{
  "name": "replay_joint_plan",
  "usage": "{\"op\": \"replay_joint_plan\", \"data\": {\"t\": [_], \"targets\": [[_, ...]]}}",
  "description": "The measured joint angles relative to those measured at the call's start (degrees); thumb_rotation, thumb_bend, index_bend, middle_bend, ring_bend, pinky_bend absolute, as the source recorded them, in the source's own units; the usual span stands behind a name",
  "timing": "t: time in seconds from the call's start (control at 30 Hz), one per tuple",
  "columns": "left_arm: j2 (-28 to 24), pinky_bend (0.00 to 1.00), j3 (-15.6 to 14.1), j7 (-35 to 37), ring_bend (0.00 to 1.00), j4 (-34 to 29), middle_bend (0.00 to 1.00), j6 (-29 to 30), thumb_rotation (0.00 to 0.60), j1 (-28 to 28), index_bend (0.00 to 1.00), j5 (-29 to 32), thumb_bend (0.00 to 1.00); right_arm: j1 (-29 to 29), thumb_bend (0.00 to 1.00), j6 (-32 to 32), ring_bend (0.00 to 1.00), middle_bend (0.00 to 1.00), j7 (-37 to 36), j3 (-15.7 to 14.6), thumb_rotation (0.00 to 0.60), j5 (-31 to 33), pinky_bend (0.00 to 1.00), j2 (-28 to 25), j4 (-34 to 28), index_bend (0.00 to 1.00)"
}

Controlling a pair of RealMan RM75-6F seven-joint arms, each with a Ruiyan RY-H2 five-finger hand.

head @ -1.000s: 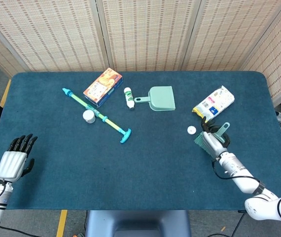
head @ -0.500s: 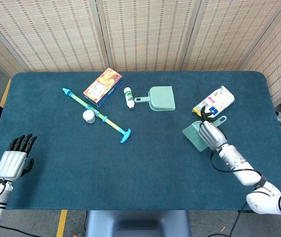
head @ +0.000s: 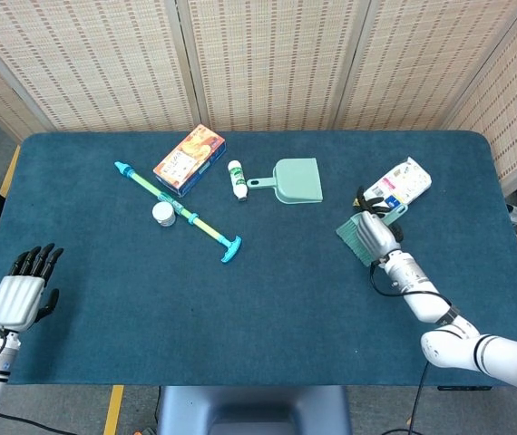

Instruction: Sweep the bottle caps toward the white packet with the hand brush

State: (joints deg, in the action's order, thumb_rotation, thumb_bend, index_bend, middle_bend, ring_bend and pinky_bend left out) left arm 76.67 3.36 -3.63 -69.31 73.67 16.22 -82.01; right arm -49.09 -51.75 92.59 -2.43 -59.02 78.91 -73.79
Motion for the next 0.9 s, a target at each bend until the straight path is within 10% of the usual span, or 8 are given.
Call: {"op": "replay_joint_plan", "data": {"t": [0.4,0.9], "targets": [[0.53,0.11,-0.01,-0.78,0.0,0.19,0.0,-0.68,0.6,0.29,0.0,0.31,0.49,0.36,0.41,-3.93,0.33,0.68,3.77,-2.01,0.6,7.01,0.06,-4.19,-5.35,0.96],[-0.11,0.11,0.57,-1.08,0.0,-1.04,0.0,-0.34,0.6,0.31,0.0,0.88,0.49,9.04,0.41,-9.62,0.33,0.69,-38.51,-0.17,0.6,-3.3,0.07,-7.27,-23.09,0.97]]}}
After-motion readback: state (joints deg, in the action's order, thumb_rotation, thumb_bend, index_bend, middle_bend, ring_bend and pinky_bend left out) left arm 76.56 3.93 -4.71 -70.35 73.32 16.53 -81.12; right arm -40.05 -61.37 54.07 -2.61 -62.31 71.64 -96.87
